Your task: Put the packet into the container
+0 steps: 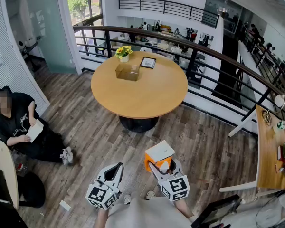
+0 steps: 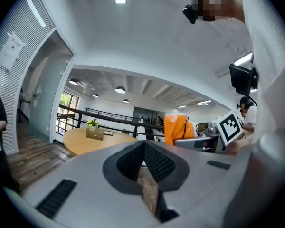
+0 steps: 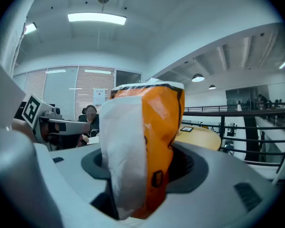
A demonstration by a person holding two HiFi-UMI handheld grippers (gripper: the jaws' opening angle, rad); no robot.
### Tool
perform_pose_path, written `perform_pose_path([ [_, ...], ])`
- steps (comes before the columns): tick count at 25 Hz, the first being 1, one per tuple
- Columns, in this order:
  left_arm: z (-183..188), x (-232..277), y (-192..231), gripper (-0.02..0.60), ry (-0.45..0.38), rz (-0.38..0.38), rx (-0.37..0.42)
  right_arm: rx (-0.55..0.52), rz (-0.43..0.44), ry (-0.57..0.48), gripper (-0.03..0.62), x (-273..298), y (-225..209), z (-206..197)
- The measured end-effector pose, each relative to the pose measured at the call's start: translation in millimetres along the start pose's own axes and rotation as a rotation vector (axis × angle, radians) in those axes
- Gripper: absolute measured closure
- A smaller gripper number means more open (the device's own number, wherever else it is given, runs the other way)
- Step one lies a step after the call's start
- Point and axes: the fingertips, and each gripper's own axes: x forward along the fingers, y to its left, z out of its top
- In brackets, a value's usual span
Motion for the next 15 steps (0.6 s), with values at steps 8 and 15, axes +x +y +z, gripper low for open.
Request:
perform_pose_path([
  [8,-3.8,-8.6,1.4,0.577,0.004,0.007,-0.002,-0.001,0.005,0.006,0.301,1.4,7.8,-3.9],
  [15,-3.8,-12.8,1.8,0.577,0.008,0.028,-0.004,-0.001,0.031,0.013,0.301,2.2,12.1,-4.6],
])
